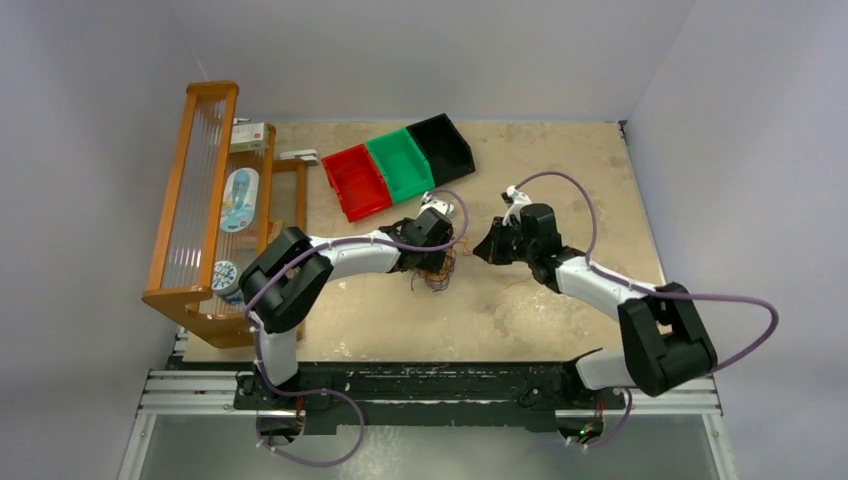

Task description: Untangle the cables

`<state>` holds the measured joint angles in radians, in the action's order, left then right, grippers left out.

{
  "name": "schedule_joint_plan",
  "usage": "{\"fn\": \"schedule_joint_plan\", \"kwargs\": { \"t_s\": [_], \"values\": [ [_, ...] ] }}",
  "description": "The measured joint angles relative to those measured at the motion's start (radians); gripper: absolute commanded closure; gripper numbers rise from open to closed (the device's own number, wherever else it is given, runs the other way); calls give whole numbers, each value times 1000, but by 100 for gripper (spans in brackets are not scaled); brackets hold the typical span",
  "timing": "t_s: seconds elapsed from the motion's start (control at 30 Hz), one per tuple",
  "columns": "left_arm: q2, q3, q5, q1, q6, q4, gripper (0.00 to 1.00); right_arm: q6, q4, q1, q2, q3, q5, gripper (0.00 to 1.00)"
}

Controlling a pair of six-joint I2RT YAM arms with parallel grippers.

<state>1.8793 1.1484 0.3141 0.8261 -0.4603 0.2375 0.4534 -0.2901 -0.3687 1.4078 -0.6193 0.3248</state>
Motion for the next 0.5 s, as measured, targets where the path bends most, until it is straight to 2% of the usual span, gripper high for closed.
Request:
{"fn": "schedule_joint_plan", "kwargs": {
  "t_s": [0.17,0.33,0.5],
  "values": [
    [13,-2,9,0,-2,-49,39,-6,124,-1,-131,-8,-112,100],
    [16,-20,31,0,-2,-98,52,-43,271,-3,-244,-77,-216,100],
    [26,-23,51,0,-2,-134,62,-87,371,-5,-302,-144,-272,100]
  ]
}}
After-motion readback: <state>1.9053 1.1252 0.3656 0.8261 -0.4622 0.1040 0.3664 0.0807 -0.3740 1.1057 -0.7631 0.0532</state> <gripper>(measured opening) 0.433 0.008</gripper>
